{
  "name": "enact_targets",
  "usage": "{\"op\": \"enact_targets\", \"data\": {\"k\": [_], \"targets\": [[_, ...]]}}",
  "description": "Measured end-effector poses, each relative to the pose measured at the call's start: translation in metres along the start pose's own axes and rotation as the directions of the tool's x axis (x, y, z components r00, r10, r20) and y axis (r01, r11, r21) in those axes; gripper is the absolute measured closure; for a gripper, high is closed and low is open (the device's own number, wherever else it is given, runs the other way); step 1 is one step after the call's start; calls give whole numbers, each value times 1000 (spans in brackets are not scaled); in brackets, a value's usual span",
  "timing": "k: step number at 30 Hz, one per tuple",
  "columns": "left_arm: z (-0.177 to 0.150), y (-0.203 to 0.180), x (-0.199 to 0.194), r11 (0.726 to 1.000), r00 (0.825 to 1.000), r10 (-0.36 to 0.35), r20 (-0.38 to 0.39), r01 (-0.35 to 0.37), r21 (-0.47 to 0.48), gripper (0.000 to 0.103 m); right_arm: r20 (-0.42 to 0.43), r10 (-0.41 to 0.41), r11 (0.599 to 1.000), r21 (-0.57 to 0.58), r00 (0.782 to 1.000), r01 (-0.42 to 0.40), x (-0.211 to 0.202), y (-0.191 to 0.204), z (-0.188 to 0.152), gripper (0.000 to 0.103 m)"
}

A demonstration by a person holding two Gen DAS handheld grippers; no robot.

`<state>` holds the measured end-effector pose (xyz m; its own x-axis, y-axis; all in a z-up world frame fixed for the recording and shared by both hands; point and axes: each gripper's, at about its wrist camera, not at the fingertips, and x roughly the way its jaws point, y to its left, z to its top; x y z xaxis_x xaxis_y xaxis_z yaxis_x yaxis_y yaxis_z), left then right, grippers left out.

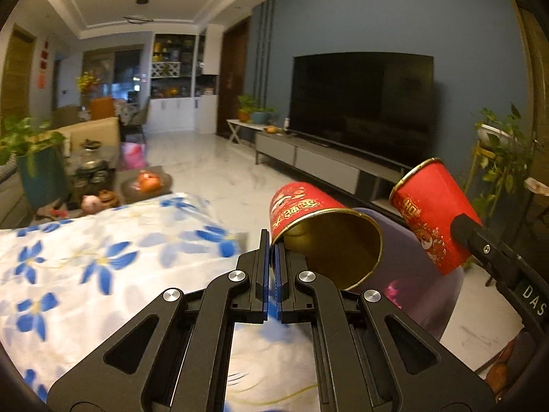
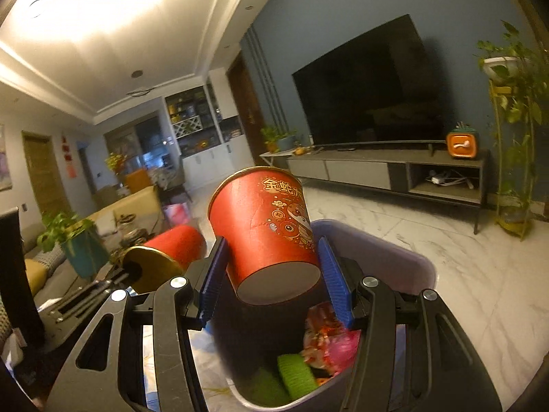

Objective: Collect trash

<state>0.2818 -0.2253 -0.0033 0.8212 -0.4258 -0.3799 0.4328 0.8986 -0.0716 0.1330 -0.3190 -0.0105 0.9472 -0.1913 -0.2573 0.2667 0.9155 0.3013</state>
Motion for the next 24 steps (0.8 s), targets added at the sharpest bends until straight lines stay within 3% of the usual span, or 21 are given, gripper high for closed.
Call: {"op": "enact_targets", "data": {"k": [10,12,14,15,18,20,23,24], "targets": [[-9,-19,39,995,994,-101,-36,101,-5,101,11,-31,999,26,999,30,12,-16,-3,48],[-11,-21,41,993,992,-113,-48,114,9,100,7,-27,999,37,1000,27,17,-21,-1,40],[-15,-21,43,993,991,-114,-62,116,25,88,4,-26,998,58,1000,26,19,-26,-1,30],[-17,-19,43,993,991,-116,-62,118,23,85,7,-31,997,64,1000,30,18,-29,-1,30],[-20,-12,38,994,993,-106,-55,107,2,62,8,-47,998,44,999,46,14,-28,-2,29],[-23,-8,31,996,995,-92,-36,92,-7,42,-3,-57,998,15,998,57,12,-22,-5,20],[-24,1,9,1000,1000,-14,7,14,-3,24,-4,-99,993,-66,995,98,7,-9,-9,13],[-24,4,2,1000,1000,4,15,-4,-6,22,-3,-111,990,-90,994,110,5,-5,-9,5]]}}
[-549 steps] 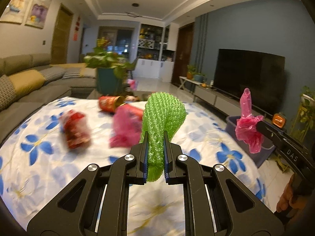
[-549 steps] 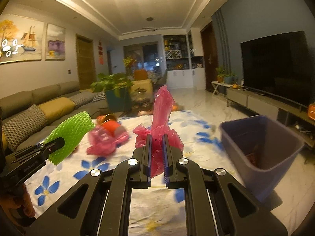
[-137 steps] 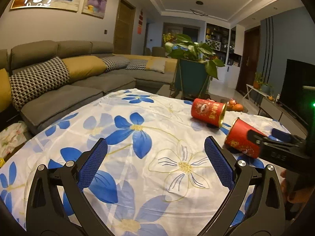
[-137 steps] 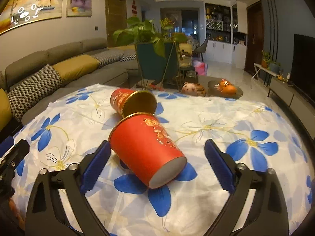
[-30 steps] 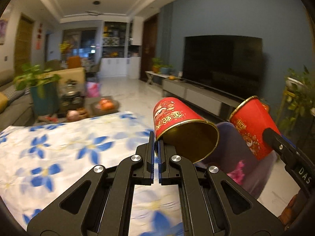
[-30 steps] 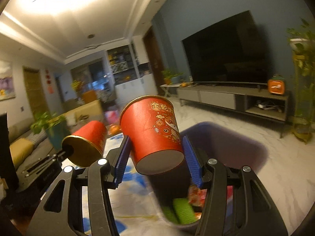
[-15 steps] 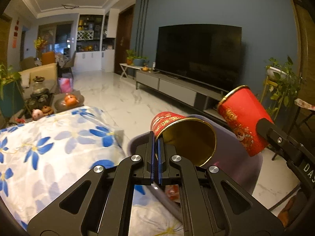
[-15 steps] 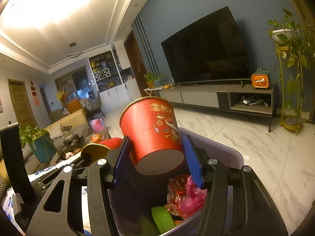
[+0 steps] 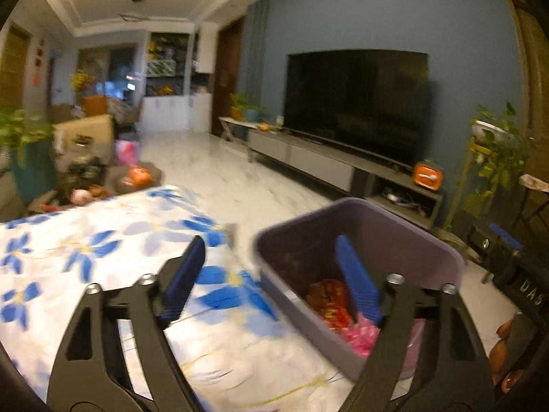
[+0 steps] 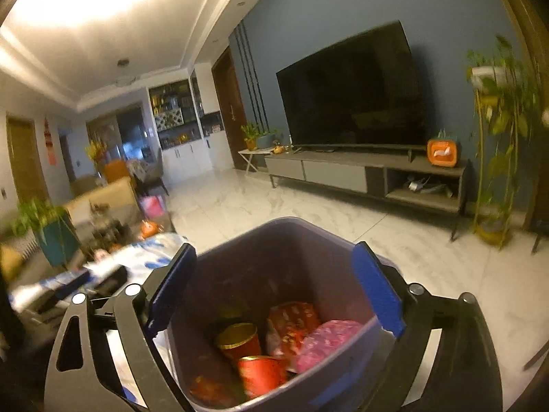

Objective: Collect trash

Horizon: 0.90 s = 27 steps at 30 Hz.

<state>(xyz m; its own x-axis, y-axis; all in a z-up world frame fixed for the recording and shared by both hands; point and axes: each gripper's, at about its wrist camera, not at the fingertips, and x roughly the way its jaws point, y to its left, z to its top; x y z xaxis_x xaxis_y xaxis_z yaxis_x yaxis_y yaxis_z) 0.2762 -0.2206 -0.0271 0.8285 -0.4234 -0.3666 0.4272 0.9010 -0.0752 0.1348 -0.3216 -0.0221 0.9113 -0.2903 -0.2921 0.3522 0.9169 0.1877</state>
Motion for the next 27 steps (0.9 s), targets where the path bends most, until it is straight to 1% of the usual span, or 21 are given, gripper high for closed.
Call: {"op": "enact_targets", "data": {"k": [2,7,10,13,16,21,23,27], "targets": [[-3,8,-17,999,999,47,13,-47,-8,16,1,-14,999,-43,1000,14,-6,11,-4,5],[-11,25,-53,989,989,146,15,-146,-16,10,-18,-35,991,-127,999,32,-15,32,-12,5],[-17,36,-76,983,983,181,18,-181,-24,6,-41,-37,988,-153,998,31,-22,41,-16,5],[-24,46,-102,969,968,248,26,-248,-22,6,-61,-28,986,-168,998,17,-33,51,-20,5],[-29,57,-125,962,962,272,18,-271,-40,6,-72,-5,982,-188,997,-9,-48,62,-25,5],[-39,68,-161,948,950,313,7,-312,-63,6,-60,39,977,-209,997,-51,-79,77,-31,5],[-43,72,-178,945,947,322,10,-320,-68,6,-59,55,977,-203,997,-66,-95,83,-34,5],[-51,74,-206,933,934,356,20,-354,-61,6,-67,91,977,-187,994,-102,-119,91,-37,5]]}}
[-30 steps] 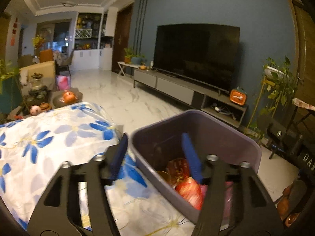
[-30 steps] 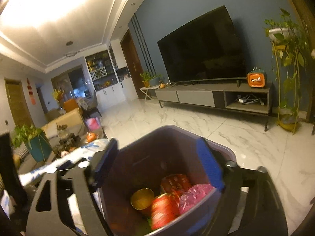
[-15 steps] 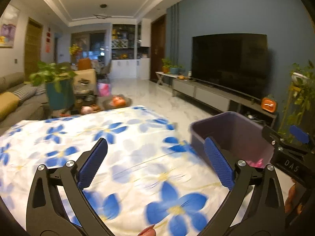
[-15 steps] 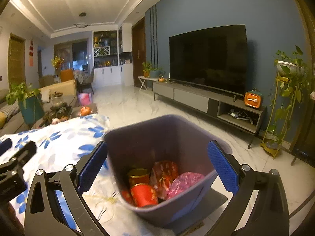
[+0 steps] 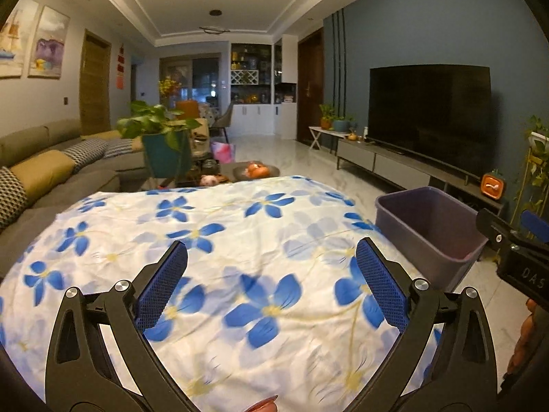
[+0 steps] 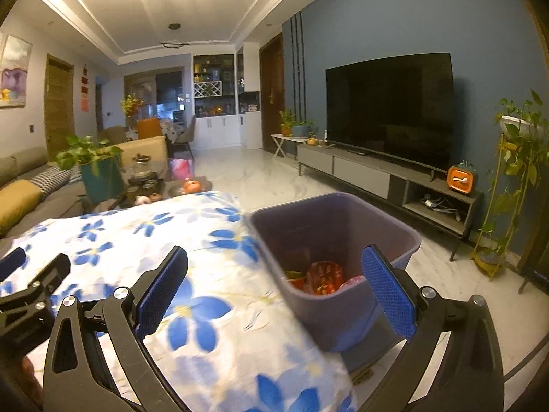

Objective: Collect trash

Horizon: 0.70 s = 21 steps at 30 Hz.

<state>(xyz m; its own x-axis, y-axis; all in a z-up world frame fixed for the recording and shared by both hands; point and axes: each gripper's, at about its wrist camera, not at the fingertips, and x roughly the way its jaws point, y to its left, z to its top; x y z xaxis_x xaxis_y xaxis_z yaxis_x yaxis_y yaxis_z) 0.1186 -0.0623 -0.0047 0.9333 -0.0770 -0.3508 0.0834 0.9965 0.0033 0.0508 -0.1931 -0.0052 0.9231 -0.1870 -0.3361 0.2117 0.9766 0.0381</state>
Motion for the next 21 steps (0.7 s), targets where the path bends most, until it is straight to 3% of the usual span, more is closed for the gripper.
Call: {"op": "enact_targets", "data": {"k": [11,21], "targets": [[-14,34,-59,999,1000,26,17,-26,-28,6,18,20,1000,-13,1000,-20,-60,31,-16,5],[-22,53,-85,997,999,38,26,-36,-70,6,76,24,999,-40,997,-22,-96,46,-20,5]]}}
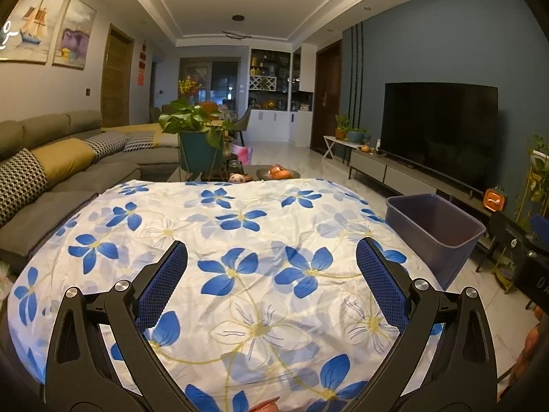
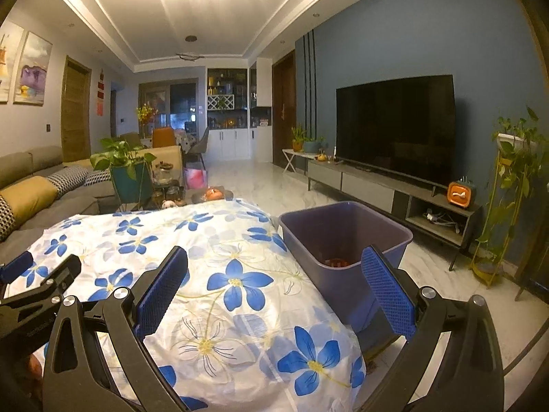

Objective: Collect trash

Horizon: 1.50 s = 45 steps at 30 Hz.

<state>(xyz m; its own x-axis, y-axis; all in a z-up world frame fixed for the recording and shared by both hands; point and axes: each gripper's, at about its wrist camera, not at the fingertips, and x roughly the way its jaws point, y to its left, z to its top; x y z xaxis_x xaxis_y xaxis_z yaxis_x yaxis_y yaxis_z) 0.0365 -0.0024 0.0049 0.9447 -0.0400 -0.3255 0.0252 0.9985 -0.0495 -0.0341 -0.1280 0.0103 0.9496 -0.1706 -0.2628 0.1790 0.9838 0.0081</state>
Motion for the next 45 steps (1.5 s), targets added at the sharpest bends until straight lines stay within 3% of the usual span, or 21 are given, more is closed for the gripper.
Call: {"op": "enact_targets", "data": {"k": [13,45], "targets": [[0,11,-14,1000,1000,15,12,-15,-7,6,32,30,999,-21,999,-30,-14,17,3,5],[-1,9,-18,1000,1000,0,16,0,-8,6,34,37,999,-21,999,-36,-15,15,2,5]]}}
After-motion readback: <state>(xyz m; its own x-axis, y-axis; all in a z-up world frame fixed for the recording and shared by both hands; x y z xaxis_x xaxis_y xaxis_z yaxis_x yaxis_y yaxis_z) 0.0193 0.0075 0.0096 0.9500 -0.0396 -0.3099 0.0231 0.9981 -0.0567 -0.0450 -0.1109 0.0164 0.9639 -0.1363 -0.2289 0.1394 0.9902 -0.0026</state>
